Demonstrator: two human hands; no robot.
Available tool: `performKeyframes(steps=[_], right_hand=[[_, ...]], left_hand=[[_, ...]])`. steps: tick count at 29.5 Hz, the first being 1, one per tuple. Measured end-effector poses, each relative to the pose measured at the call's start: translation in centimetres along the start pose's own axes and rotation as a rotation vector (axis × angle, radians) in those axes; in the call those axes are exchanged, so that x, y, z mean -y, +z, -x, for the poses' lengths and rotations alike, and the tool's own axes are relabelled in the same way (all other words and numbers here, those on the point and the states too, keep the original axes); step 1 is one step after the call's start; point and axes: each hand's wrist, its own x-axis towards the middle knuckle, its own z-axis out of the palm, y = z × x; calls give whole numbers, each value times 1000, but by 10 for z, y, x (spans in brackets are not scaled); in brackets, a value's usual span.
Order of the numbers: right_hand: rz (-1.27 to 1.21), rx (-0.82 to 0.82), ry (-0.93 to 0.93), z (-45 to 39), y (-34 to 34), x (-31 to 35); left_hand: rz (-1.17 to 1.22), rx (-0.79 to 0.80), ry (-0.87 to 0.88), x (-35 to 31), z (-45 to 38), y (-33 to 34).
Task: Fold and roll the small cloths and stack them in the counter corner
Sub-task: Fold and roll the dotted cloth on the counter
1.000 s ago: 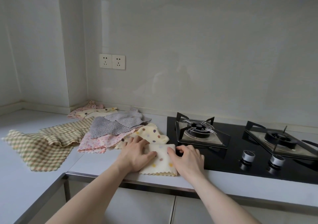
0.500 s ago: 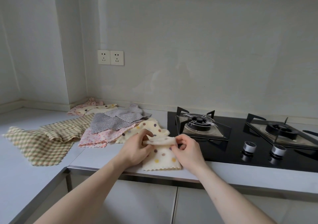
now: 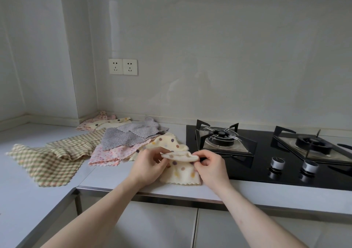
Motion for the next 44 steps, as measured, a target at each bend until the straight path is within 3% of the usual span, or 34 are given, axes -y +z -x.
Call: performKeyframes(steps=[12, 24, 33, 39, 44], right_hand=[[25, -56, -58, 0, 1, -3], [159, -15, -92, 3, 4, -9], [259, 29, -81, 5, 4, -6], [317, -4, -102, 3, 7, -5], [321, 8, -62, 1, 7, -11]], left_hand=[[-154, -90, 27, 11, -3, 4], [-103, 7, -85, 12, -5, 6], [-177, 149, -56, 10, -6, 6], [-223, 57, -153, 13, -6, 10], [-269, 18, -118, 13, -7, 11]])
